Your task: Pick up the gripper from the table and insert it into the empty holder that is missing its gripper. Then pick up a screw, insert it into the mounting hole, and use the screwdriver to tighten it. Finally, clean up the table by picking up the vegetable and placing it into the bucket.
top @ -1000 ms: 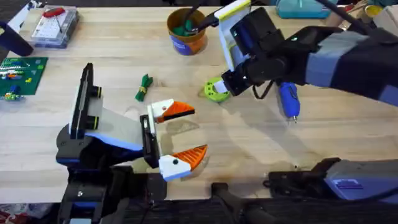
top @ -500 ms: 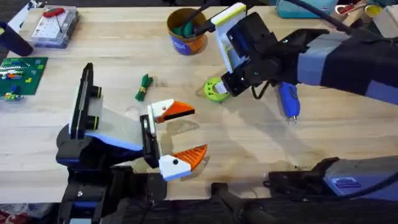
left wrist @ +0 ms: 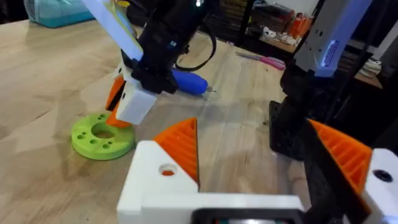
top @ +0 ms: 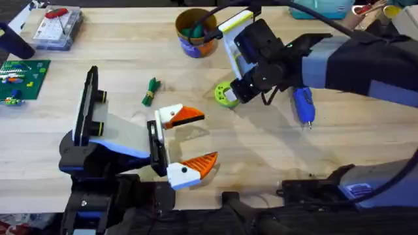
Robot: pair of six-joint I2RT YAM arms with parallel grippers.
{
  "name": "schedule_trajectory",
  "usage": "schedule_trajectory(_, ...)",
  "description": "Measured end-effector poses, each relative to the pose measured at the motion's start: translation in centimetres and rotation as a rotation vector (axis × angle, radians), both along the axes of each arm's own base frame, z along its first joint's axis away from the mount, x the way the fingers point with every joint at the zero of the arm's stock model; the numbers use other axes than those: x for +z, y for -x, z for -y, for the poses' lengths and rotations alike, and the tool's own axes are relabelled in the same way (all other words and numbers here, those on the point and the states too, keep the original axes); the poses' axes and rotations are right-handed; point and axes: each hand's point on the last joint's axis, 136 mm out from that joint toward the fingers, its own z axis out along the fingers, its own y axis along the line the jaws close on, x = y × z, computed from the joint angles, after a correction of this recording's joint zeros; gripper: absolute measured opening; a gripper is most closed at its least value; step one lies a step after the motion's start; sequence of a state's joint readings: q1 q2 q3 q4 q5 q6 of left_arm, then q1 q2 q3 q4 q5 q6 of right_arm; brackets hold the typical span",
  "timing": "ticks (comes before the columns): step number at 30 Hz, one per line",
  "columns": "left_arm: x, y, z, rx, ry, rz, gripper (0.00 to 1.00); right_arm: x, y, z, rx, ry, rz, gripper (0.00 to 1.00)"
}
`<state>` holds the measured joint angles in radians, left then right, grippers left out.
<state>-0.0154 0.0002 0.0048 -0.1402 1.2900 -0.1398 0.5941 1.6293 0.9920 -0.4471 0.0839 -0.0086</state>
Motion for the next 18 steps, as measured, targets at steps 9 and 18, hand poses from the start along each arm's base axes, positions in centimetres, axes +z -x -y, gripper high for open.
schedule_trajectory(9,0.00,0.00,0.00,0.000,0.000,0.000,0.991,0.17,-0.26,-0.17,0.006,-0.005,0.013,0.011)
schedule_trajectory(18,0.00,0.00,0.00,0.000,0.000,0.000,0.991,0.17,-0.26,-0.17,0.007,-0.005,0.013,0.008)
